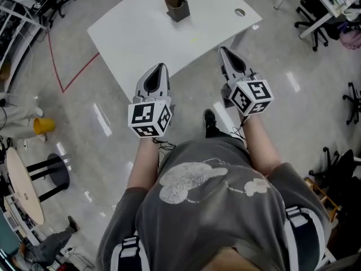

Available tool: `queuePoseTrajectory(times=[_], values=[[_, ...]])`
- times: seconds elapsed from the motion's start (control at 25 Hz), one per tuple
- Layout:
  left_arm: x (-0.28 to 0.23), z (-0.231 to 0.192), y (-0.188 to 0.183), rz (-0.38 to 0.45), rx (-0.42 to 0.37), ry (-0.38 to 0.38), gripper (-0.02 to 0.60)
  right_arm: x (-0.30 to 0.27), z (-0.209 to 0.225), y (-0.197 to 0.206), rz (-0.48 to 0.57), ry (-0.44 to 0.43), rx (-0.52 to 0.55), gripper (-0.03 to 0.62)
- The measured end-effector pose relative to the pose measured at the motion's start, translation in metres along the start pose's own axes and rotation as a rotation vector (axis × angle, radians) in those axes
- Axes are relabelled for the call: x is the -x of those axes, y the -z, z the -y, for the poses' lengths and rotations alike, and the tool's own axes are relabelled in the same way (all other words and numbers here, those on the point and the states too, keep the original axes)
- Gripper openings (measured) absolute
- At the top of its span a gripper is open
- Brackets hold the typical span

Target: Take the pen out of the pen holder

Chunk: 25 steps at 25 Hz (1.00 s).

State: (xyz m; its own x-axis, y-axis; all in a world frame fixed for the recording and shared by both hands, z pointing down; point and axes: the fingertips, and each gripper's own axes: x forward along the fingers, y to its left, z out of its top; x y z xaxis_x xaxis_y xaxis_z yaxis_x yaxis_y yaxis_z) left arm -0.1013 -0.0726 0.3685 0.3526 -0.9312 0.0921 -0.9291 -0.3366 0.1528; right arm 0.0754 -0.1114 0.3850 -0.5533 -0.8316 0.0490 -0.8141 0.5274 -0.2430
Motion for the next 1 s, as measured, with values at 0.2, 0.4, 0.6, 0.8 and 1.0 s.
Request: queuePoseTrajectory(times=[0.2,0.4,0.6,0.8,1.0], values=[[-0.041,0.010,-0.005,-0.016,-0.013,-0.008,0.008,-0.027,0.034,-0.007,-0.022,-0.029,-0.012,0.006],[-0.073,0.007,-0.002,-0.031,-0.022,-0.033,0.008,-0.050,0.060,-0.012,-0.021,-0.048,-0.019,0.006],[-0.108,0.012,-0.010,-0.024,-0.045,-0.047,0.008,-0.070,0.092,-0.023,-0.016,-0.060,-0.024,0.007],[-0.136,0.015,-0.014,-0.015,-0.036,-0.067,0.008,-0.090,0.118,-0.034,0.003,-0.073,-0.021,0.006],[-0.150,0.013,-0.015,-0.018,-0.024,-0.096,0.008,-0.109,0.121,-0.032,-0.009,-0.105,-0.015,0.006]])
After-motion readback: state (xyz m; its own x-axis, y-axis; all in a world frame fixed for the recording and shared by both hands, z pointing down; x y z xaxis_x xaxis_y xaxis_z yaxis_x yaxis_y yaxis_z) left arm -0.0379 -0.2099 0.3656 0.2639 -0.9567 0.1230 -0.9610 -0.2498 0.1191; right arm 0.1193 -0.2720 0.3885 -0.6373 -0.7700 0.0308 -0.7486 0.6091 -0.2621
